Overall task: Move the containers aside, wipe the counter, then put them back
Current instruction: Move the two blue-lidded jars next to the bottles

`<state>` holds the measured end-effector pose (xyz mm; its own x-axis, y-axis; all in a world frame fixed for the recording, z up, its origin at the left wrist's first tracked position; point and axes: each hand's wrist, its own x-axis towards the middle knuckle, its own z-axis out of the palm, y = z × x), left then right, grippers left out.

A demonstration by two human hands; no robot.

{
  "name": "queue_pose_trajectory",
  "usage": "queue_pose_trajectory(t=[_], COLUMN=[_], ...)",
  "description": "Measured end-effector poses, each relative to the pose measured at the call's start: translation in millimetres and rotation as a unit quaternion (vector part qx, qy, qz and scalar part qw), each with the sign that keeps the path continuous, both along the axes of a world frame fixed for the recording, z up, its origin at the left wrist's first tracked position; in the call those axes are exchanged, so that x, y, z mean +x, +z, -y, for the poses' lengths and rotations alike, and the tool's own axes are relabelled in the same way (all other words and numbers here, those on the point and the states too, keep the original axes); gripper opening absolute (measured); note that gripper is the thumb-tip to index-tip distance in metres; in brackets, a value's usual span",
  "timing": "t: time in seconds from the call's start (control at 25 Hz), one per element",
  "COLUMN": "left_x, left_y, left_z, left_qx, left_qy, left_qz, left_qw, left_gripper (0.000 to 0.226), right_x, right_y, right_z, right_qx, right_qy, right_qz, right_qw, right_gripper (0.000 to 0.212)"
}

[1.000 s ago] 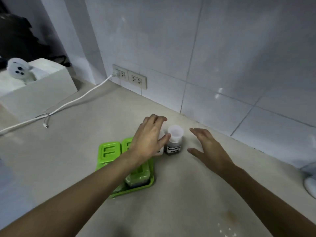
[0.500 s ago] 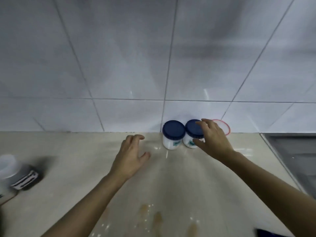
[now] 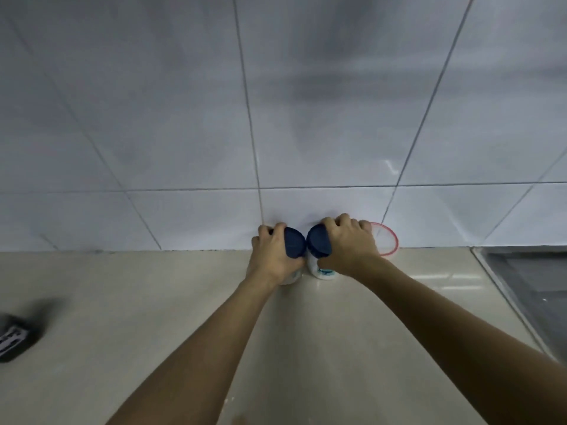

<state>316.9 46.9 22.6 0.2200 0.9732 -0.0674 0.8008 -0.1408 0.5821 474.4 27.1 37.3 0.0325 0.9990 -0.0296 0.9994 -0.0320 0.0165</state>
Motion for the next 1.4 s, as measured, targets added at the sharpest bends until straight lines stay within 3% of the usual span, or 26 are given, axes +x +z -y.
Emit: queue_pose_trajectory(t=[0.24, 0.4, 0.56, 0.8, 1.0, 1.16, 1.4], left_x=[-80.3, -189.1, -297.1, -420.6, -457.0, -461.7, -452.0], left_y=[12.5, 22.2, 28.3, 21.3, 2.8, -4.6, -12.8], left_z=[44.4, 90.0, 131.7, 153.2, 154.1, 152.3, 160.7], left_qx=[0.037, 0.038, 0.057, 0.037, 0.062, 0.117, 0.141], left_qy=[-0.012, 0.061, 0.136, 0.200, 0.221, 0.248, 0.230], left_qz=[0.027, 0.027, -0.038, -0.090, -0.076, -0.092, -0.150], left_qw=[0.999, 0.997, 0.988, 0.975, 0.970, 0.957, 0.951], left_gripper=[0.080, 0.081, 0.075, 0.065, 0.068, 0.064, 0.064], right_x=[-28.8, -113.1, -218.6, -348.9, -415.2, -436.5, -403.2], right_y=[0.3, 8.0, 8.6, -1.7, -10.0, -17.3, -18.4], right_z=[9.9, 29.5, 47.7, 49.0, 51.1, 52.8, 62.7], right_qx=[0.055, 0.039, -0.016, -0.041, -0.021, 0.012, -0.017], right_qy=[-0.020, 0.099, 0.187, 0.273, 0.281, 0.275, 0.296], right_qz=[-0.120, -0.230, -0.314, -0.299, -0.280, -0.283, -0.269], right_qw=[0.991, 0.967, 0.931, 0.913, 0.918, 0.919, 0.916], right_gripper=[0.085, 0.086, 0.083, 0.075, 0.073, 0.066, 0.074])
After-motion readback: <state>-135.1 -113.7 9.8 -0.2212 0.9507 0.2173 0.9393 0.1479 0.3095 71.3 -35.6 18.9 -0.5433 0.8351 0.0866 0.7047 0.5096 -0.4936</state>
